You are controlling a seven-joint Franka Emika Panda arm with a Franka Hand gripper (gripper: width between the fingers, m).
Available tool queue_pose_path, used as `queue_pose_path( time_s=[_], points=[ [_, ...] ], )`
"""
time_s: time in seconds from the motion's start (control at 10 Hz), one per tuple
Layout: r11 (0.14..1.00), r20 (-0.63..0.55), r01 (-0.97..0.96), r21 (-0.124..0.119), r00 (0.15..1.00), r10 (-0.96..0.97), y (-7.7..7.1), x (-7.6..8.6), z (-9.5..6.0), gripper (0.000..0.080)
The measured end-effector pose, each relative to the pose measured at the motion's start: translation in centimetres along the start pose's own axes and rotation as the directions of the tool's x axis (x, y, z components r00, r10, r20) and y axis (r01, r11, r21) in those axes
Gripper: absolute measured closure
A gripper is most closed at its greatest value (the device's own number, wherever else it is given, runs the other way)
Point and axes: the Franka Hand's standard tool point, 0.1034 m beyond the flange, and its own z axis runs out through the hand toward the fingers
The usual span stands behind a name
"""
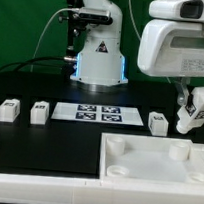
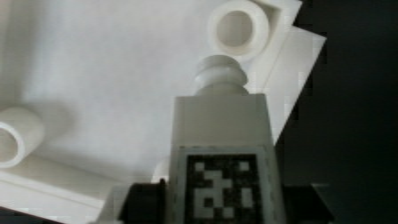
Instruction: Assemble one leg
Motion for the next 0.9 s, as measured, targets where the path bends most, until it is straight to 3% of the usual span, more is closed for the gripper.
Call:
queue_pose_path(
  time_s=[0.1, 0.2, 0.3, 0.5, 0.7, 0.8, 0.9],
  points=[
    [1.0, 0.003, 0.0, 0.0, 1.0, 0.0, 0.0, -0.1, 0.0, 0.0506],
    [1.0, -0.114, 0.002, -0.002, 0.993, -0.002, 0.1, 1.0, -0.2, 0.0506],
    [1.0, -0.229, 0.004, -0.004, 0.973, -0.005, 0.3, 0.8, 0.0, 0.0506],
    [1.0, -0.222, -0.005, -0.004, 0.975, 0.004, 1.7, 0.8, 0.1, 0.0506],
    [0.999, -0.233, 0.043, -0.018, 0.971, -0.046, 2.9, 3.0, -0.7, 0.0506],
    [0.998, -0.238, 0.064, -0.023, 0.969, -0.068, 3.7, 3.6, -0.8, 0.0506],
    [0.998, -0.238, 0.062, -0.022, 0.969, -0.066, 3.5, 3.5, -0.7, 0.0506]
  ],
)
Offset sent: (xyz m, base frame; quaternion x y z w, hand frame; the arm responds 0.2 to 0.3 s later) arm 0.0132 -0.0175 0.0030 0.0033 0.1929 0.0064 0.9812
